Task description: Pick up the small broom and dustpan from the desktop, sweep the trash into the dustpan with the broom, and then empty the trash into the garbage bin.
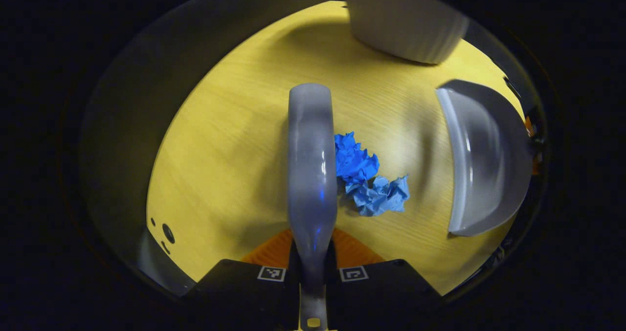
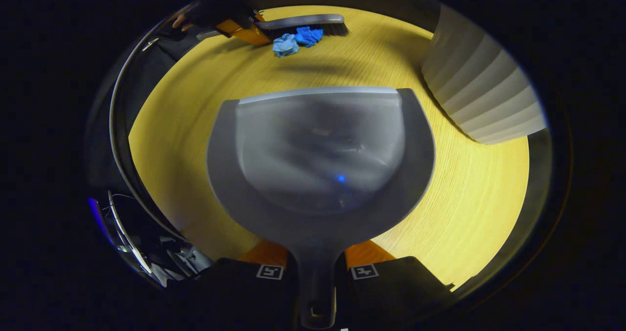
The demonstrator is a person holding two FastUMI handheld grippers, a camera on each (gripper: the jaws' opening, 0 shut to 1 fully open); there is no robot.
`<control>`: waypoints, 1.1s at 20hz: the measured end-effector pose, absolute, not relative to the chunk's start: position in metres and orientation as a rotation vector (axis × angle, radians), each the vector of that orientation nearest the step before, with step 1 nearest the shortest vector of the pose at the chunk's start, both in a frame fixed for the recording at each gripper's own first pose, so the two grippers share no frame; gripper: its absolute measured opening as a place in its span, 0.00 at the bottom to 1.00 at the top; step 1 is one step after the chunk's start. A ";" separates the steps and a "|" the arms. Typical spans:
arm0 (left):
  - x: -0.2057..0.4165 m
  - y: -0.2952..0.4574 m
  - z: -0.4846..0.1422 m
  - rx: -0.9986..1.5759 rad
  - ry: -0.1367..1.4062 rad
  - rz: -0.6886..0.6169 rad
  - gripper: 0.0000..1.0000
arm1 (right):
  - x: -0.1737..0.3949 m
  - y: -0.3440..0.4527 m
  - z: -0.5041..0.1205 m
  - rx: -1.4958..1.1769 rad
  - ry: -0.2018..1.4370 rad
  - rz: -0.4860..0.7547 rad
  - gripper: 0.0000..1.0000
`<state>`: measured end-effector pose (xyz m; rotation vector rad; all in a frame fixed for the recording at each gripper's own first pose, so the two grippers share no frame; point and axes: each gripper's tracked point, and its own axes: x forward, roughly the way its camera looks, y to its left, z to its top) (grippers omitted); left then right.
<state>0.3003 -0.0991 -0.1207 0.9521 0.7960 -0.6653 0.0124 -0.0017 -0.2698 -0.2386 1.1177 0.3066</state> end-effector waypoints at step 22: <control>0.069 -0.186 -0.122 0.253 1.090 -0.682 0.27 | 0.020 -0.003 -0.261 -0.147 1.055 0.352 0.34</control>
